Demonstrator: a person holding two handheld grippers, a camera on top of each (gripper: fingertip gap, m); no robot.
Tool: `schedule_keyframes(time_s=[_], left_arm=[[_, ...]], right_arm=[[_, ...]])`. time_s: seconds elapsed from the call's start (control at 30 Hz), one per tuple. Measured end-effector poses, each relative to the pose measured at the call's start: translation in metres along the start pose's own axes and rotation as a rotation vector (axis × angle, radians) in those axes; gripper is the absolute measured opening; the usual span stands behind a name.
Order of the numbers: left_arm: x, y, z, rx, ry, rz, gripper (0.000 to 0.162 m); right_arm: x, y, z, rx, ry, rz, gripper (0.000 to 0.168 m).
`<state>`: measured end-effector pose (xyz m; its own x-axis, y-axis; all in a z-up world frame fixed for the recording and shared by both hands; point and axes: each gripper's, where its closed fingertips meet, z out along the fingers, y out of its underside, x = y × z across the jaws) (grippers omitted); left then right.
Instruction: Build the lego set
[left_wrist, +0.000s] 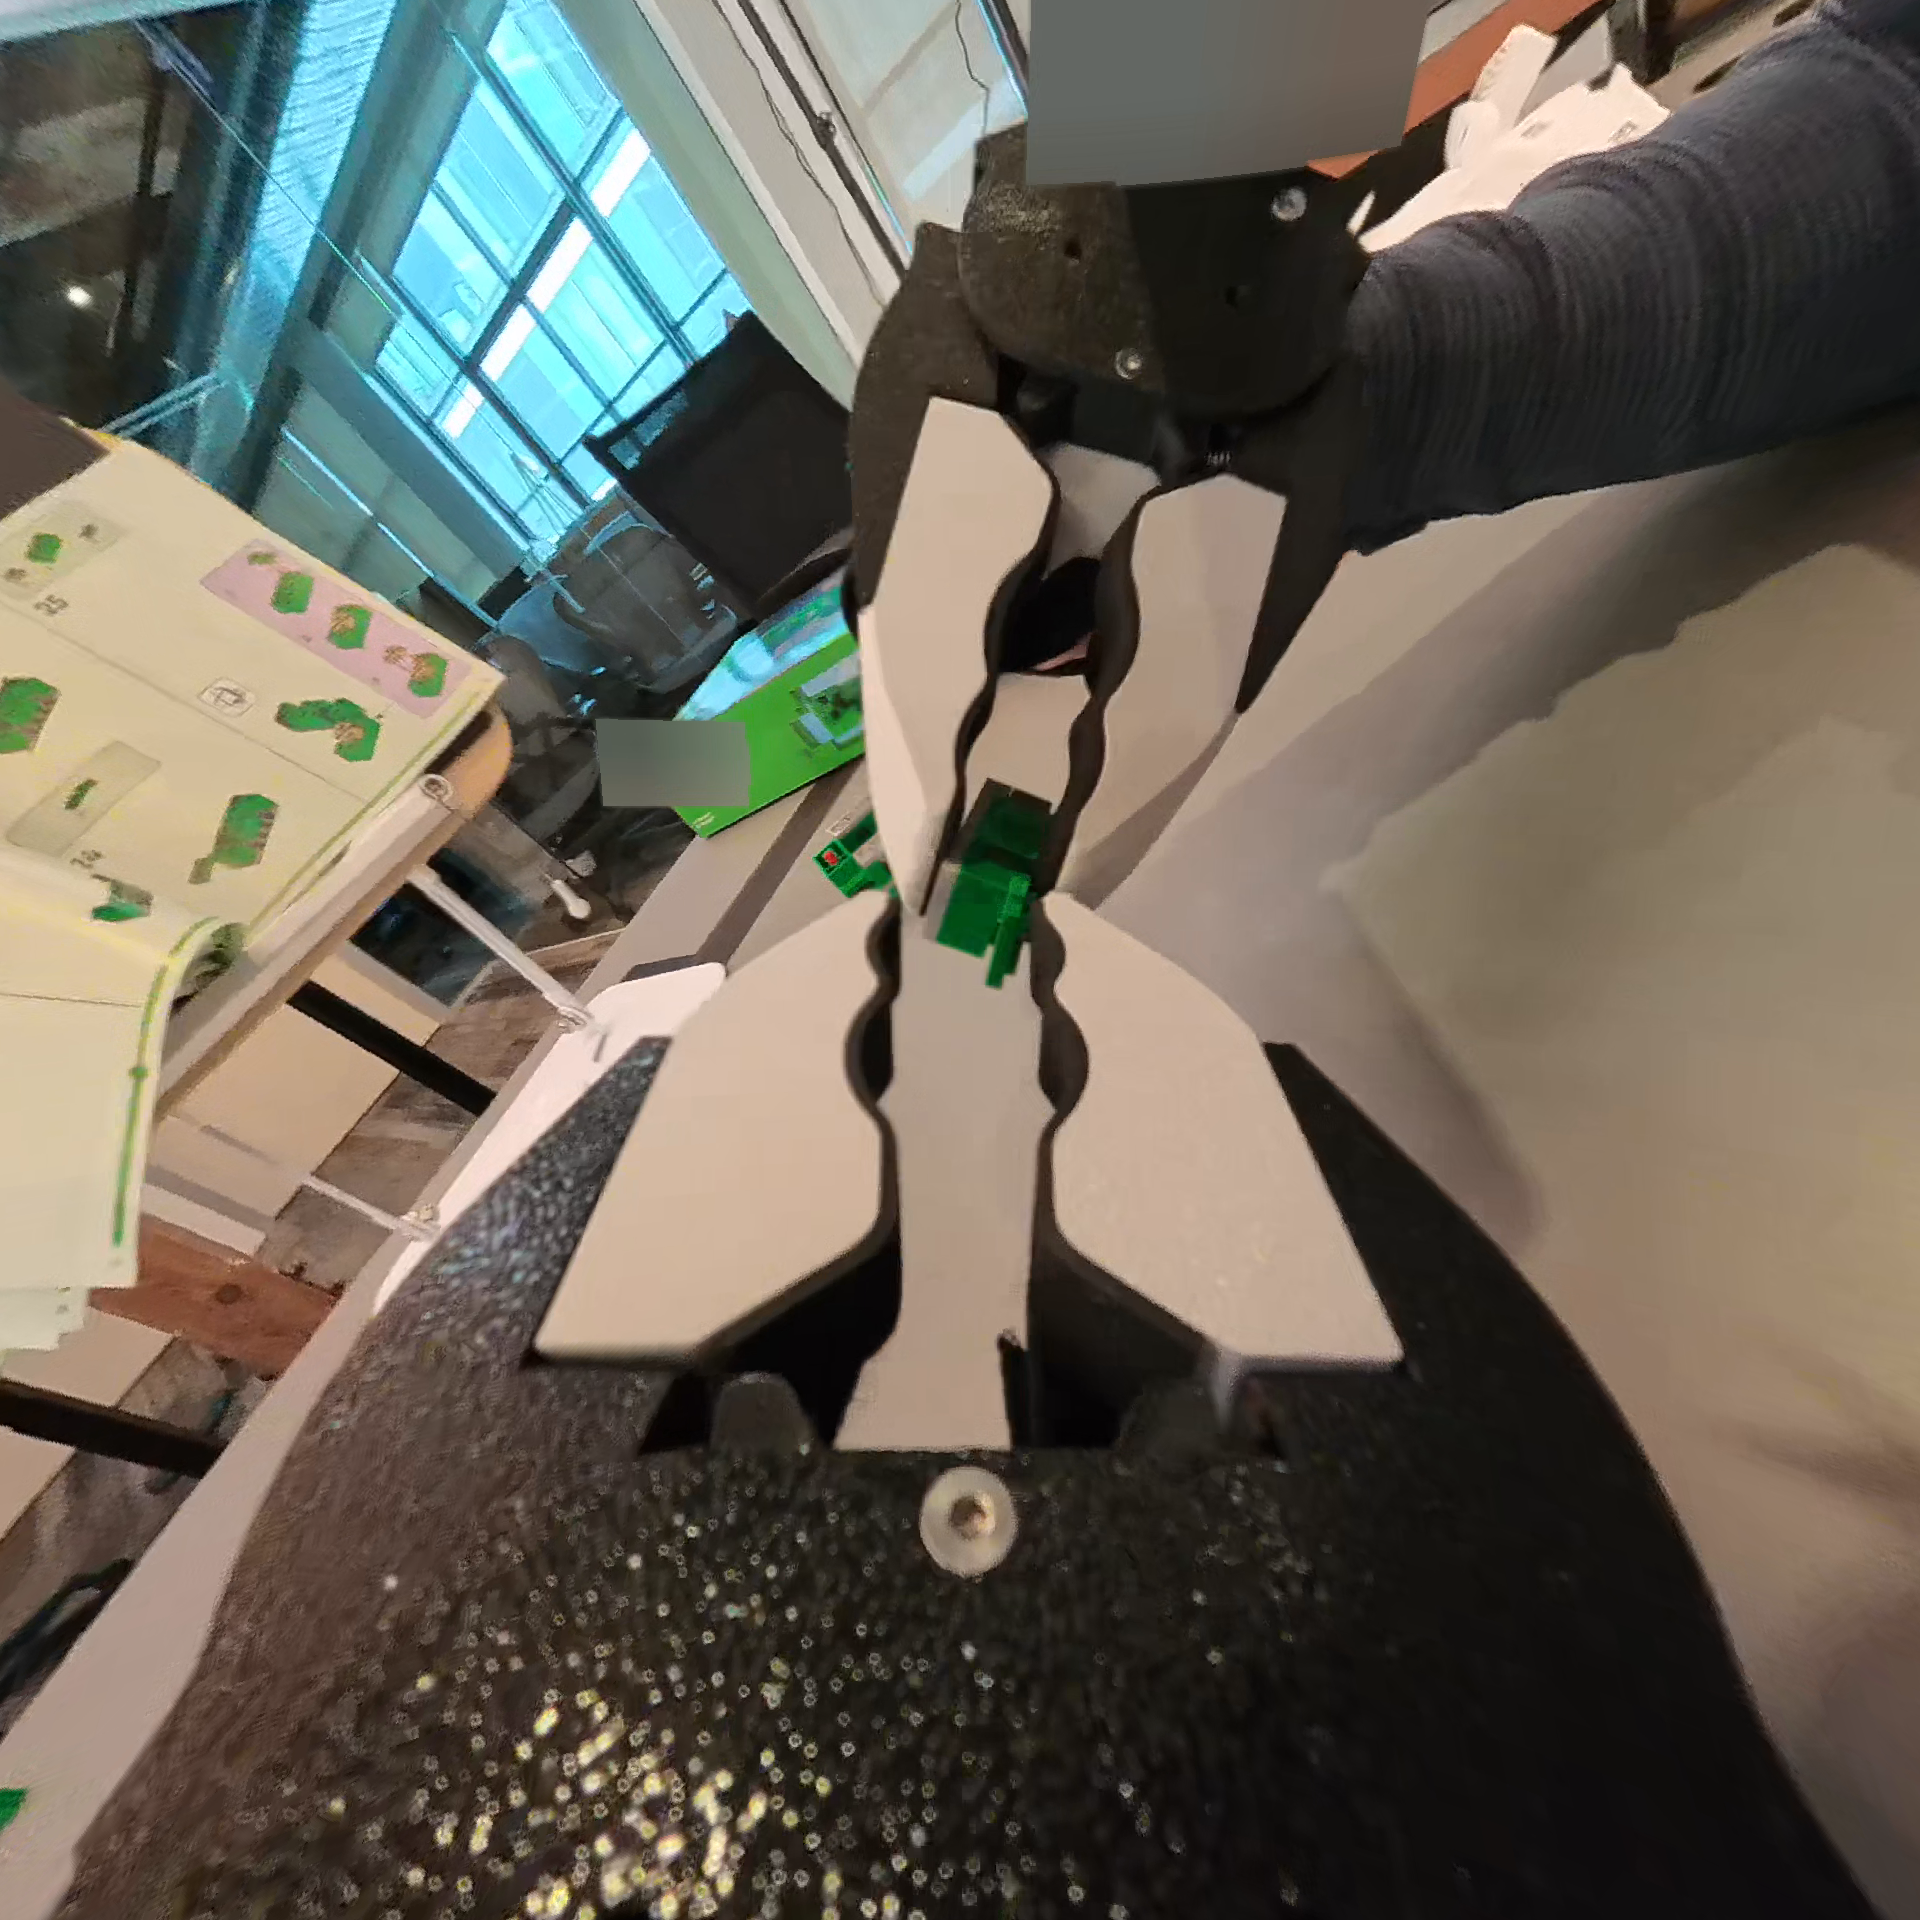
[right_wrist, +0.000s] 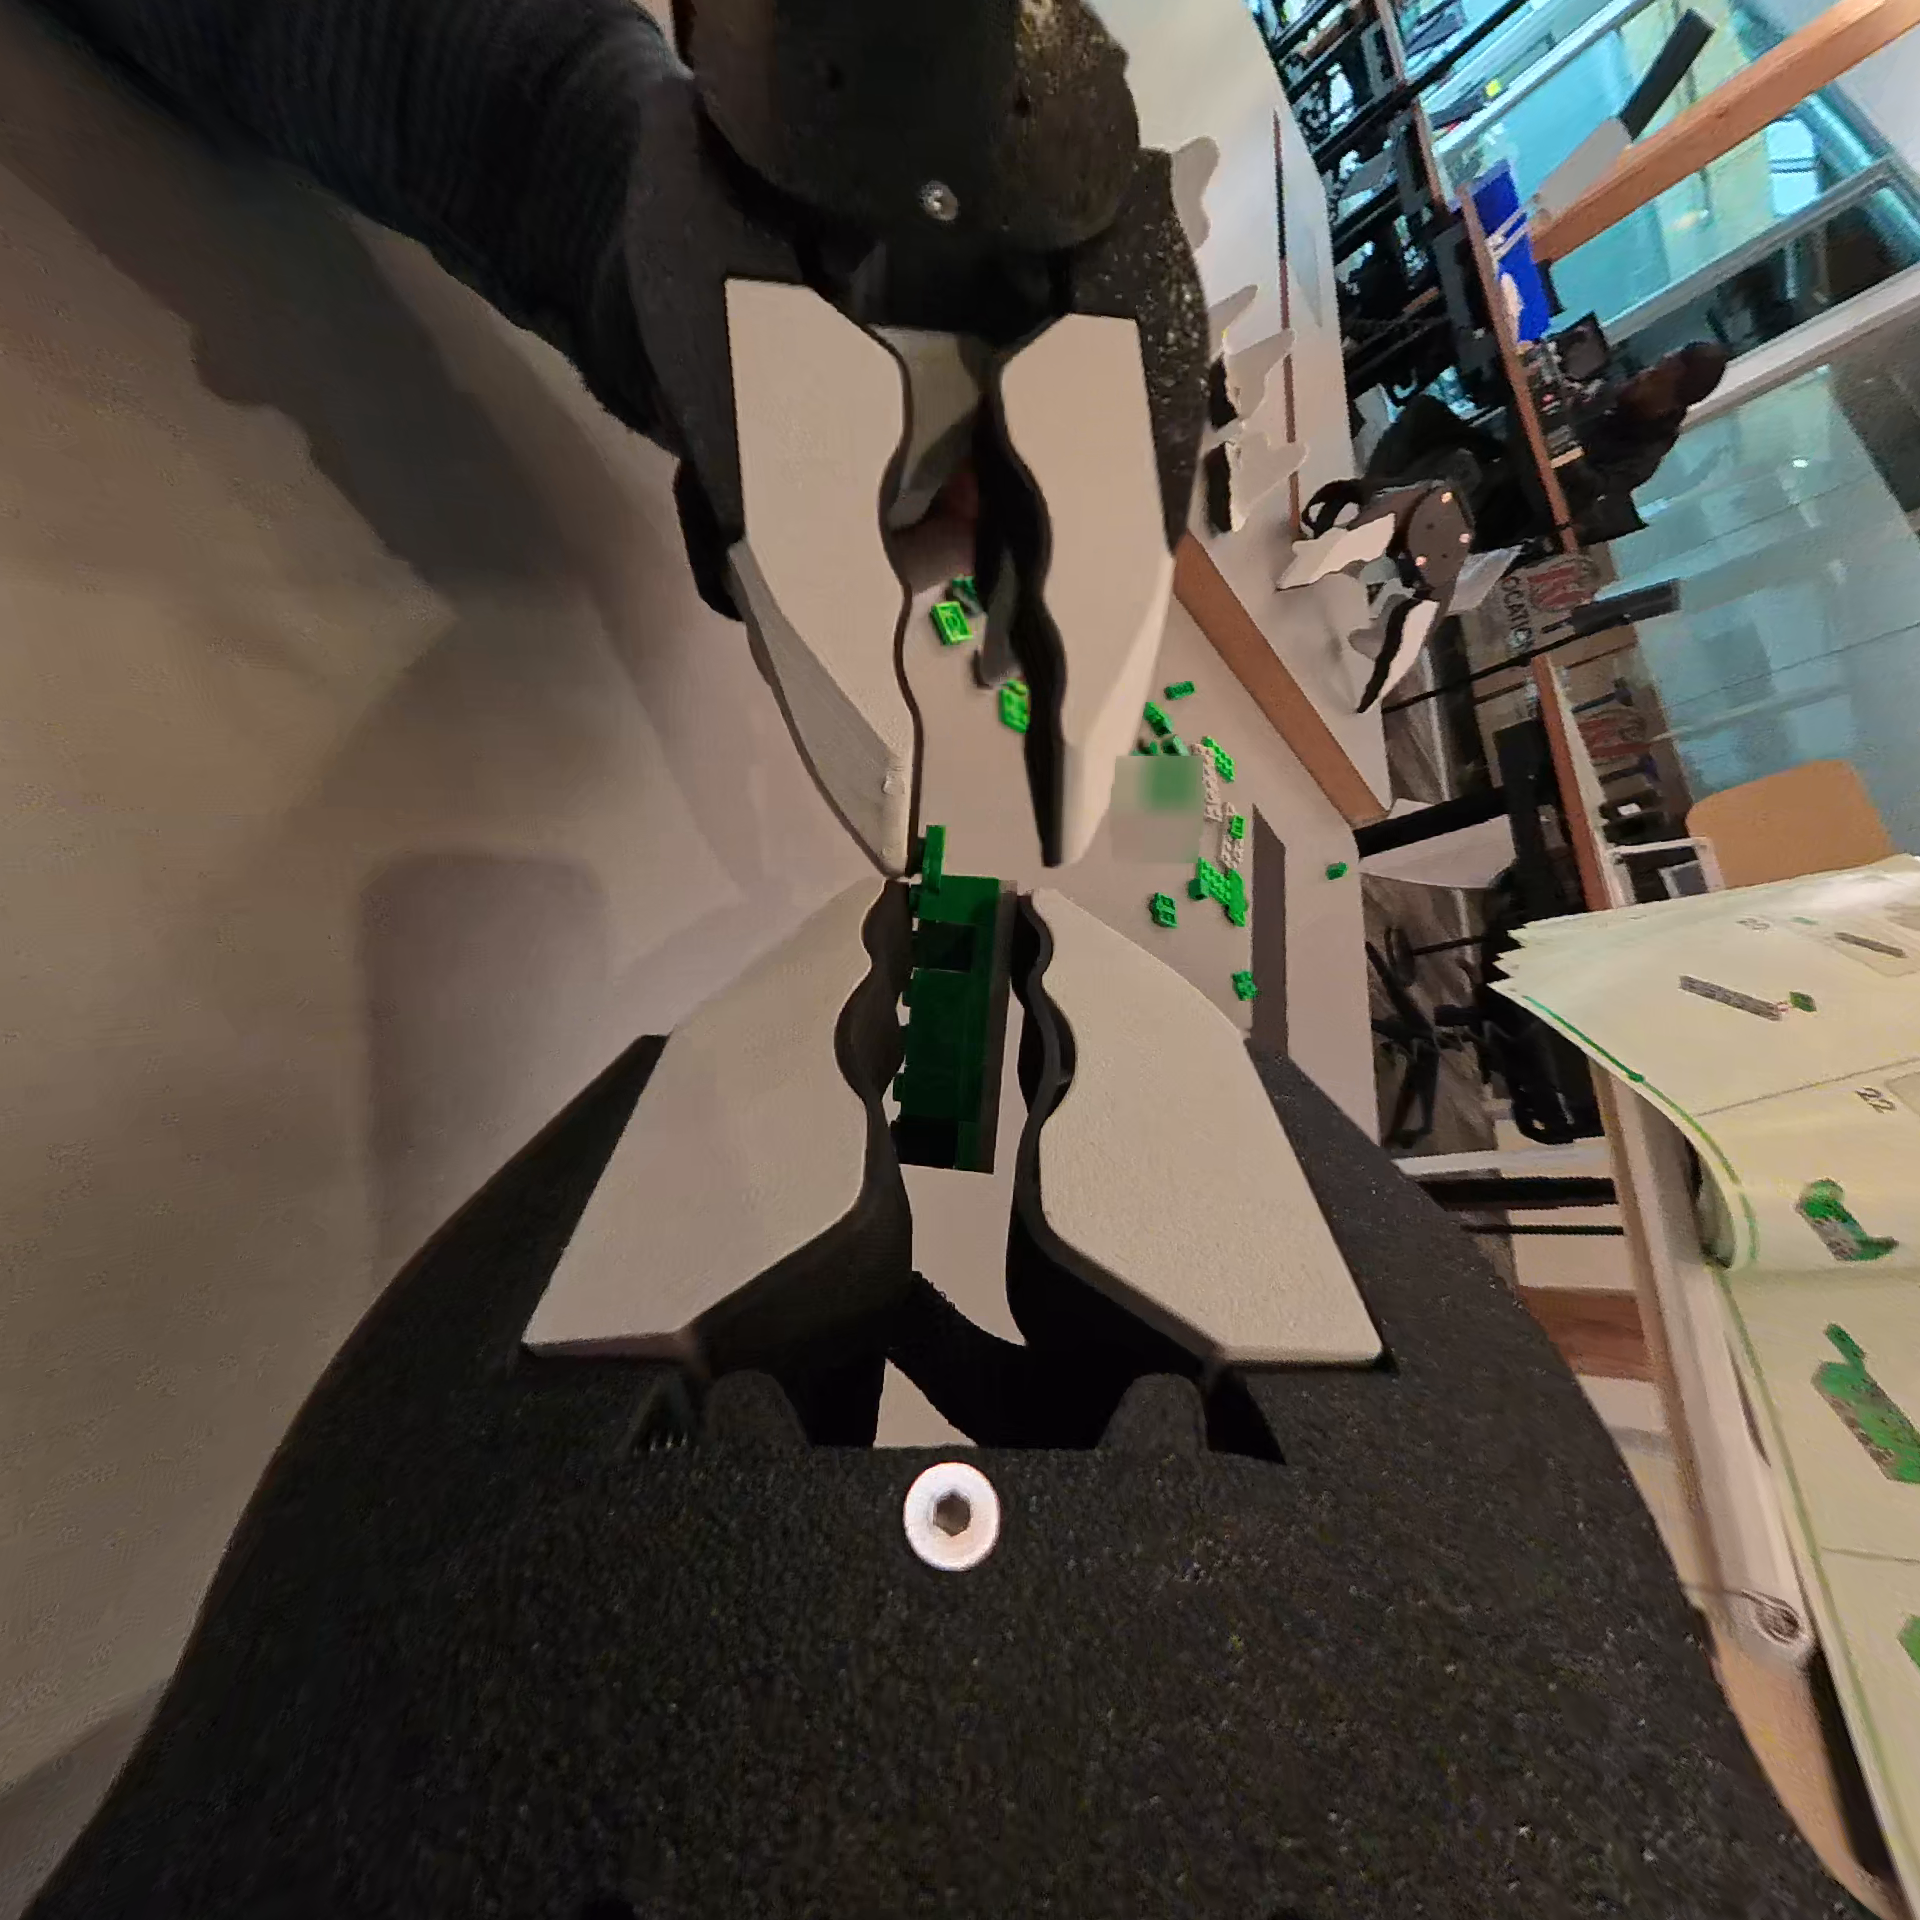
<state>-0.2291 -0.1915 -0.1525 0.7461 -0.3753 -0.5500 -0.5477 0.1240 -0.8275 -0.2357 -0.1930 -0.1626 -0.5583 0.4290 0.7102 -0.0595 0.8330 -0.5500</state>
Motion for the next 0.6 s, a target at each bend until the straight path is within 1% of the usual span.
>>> schedule_keyframes(time_s=[0.03,0.1,0.2,0.27,0.4,0.47,0.5,0.53,0.6], left_arm=[[0.002,0.001,-0.001,-0.005,0.022,-0.01,0.026],[0.004,0.004,-0.001,-0.027,0.046,-0.006,0.028],[0.009,0.009,0.0,-0.064,0.068,0.028,0.024],[0.009,0.011,0.0,-0.086,0.069,0.051,0.029],[0.005,0.018,0.001,-0.158,-0.005,0.205,0.036],[0.011,0.021,0.005,-0.183,0.009,0.268,0.04],[0.016,0.022,0.007,-0.189,0.029,0.286,0.042],[0.021,0.023,0.009,-0.194,0.048,0.301,0.038],[0.027,0.022,0.013,-0.193,0.062,0.335,0.026]], right_arm=[[-0.003,-0.001,0.001,0.0,-0.017,0.004,0.019],[-0.007,0.001,0.003,-0.013,-0.037,-0.001,0.019],[-0.011,0.005,0.007,-0.026,-0.075,0.034,0.018],[-0.012,0.01,0.009,-0.035,-0.094,0.082,0.018],[-0.017,0.017,0.012,-0.024,-0.222,0.343,0.019],[-0.021,0.018,0.012,-0.007,-0.33,0.507,0.019],[-0.02,0.017,0.011,0.02,-0.357,0.581,0.018],[-0.022,0.015,0.01,0.048,-0.41,0.652,0.018],[-0.03,0.012,0.005,0.065,-0.556,0.809,0.018]])
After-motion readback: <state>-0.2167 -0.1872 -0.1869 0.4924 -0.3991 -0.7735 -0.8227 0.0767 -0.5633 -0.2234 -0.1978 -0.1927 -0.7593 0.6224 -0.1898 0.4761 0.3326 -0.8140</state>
